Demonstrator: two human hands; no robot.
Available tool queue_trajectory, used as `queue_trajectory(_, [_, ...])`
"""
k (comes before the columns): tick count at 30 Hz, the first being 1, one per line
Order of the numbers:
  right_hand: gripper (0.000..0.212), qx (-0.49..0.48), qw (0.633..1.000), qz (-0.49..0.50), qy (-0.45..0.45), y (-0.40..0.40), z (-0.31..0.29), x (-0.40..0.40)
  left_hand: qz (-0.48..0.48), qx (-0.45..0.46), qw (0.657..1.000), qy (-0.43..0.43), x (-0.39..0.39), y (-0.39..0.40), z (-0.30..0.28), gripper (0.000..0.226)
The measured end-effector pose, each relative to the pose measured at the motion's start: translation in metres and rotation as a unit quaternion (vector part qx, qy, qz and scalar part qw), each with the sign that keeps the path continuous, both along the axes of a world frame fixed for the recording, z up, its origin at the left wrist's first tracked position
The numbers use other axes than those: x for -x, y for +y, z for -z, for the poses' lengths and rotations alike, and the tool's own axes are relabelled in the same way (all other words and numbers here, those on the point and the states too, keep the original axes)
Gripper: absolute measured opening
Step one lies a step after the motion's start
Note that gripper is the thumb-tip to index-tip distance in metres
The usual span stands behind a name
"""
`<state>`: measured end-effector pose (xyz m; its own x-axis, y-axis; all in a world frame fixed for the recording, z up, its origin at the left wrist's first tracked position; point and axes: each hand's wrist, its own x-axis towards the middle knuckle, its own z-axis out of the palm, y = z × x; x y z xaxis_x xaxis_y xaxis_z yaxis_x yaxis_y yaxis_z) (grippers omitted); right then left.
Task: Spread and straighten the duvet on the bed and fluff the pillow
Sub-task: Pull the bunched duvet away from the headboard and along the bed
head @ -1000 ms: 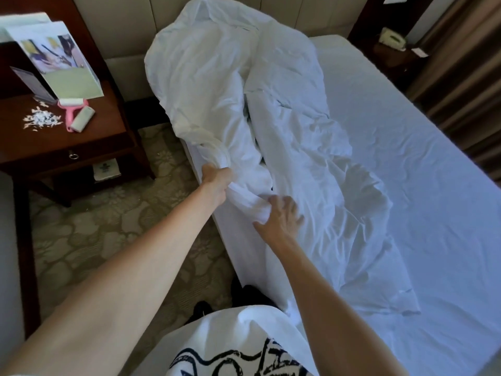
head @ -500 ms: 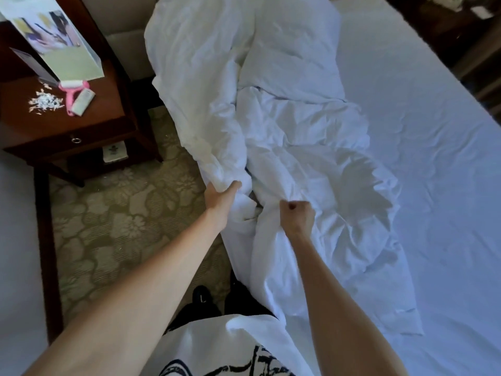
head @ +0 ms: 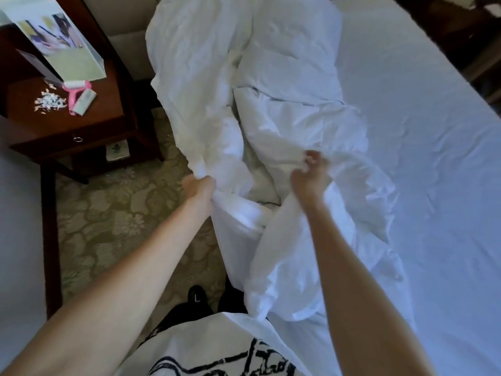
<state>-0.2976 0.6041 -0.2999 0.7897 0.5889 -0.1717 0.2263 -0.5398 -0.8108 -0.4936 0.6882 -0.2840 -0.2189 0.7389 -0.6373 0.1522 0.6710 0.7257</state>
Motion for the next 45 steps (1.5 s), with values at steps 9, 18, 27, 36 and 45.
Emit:
queue_trajectory(9, [0.115, 0.395, 0.775, -0.491, 0.037, -0.015, 0.063, 0.066, -0.060, -0.009, 0.995, -0.077, 0.022, -0.002, -0.045, 0.045])
queue_trajectory(18, [0.034, 0.276, 0.850, -0.445, -0.052, -0.089, 0.053, 0.134, 0.039, 0.000, 0.972, -0.234, 0.037, -0.046, -0.032, 0.026])
queue_trajectory(27, [0.038, 0.248, 0.839, -0.447, -0.185, -0.153, 0.018, 0.192, 0.081, 0.284, 0.946, -0.134, 0.071, -0.177, 0.028, 0.023])
queue_trajectory(36, [0.046, 0.232, 0.878, -0.371, -0.192, -0.233, 0.007, 0.213, 0.116, 0.070, 0.989, -0.052, 0.107, -0.230, 0.006, 0.042])
queue_trajectory(45, [0.057, 0.442, 0.790, -0.394, -0.156, -0.267, 0.012, 0.149, 0.113, 0.026, 0.986, -0.123, 0.122, -0.239, -0.008, 0.034])
